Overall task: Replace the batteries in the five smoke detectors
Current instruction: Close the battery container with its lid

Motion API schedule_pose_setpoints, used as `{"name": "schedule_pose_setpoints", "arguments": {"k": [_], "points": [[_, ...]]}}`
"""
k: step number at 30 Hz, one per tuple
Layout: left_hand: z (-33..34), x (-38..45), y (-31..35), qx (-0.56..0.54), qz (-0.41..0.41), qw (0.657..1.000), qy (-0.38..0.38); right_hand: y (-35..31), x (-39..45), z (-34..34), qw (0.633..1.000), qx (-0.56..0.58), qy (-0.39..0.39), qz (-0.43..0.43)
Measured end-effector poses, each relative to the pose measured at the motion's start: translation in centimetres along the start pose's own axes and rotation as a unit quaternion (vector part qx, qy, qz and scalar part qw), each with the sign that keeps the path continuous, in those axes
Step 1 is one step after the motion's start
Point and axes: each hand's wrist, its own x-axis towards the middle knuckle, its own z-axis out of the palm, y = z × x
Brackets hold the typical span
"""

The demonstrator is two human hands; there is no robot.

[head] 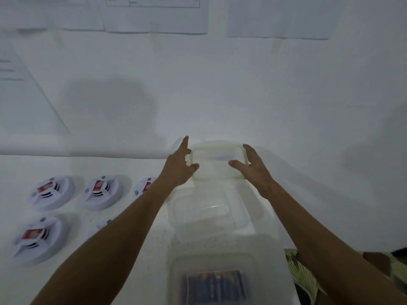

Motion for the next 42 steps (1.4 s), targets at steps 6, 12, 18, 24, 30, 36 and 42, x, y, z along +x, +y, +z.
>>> {"name": "schedule_pose_setpoints", "arguments": {"k": [6,12,18,24,30,36,42], "points": [[-4.7,-3.6,2.8,-0.004,0.044,0.998,0.038,-3.8,-4.0,-2.1,0.996,-0.028,-0.011,-0.080],[-3.6,-11.0,0.8,0.029,-0.013,0.999,-0.025,-1.4,-9.0,-2.1,0.990,-0.094,-0.092,-0.046],[-2.5,-13.7,0.3,0.031,-0.053,0.998,-0.030,-0.2,-11.2,-1.2,0.986,-0.121,-0.108,-0.024],[-1.9,-14.8,0.7,0.013,-0.093,0.995,-0.014,0.3,-11.9,-0.6,0.977,-0.171,-0.123,-0.016],[-1.2,-15.9,0.5,-0.004,-0.133,0.990,0.036,0.7,-12.6,-0.3,0.983,-0.158,-0.096,-0.012],[-0.3,-16.5,0.8,-0.012,-0.145,0.987,0.065,1.7,-13.0,-0.1,0.982,-0.156,-0.109,-0.009],[-0.2,-13.6,1.4,-0.022,-0.108,0.994,0.017,2.0,-13.0,-0.6,0.991,-0.105,-0.082,-0.006]]}}
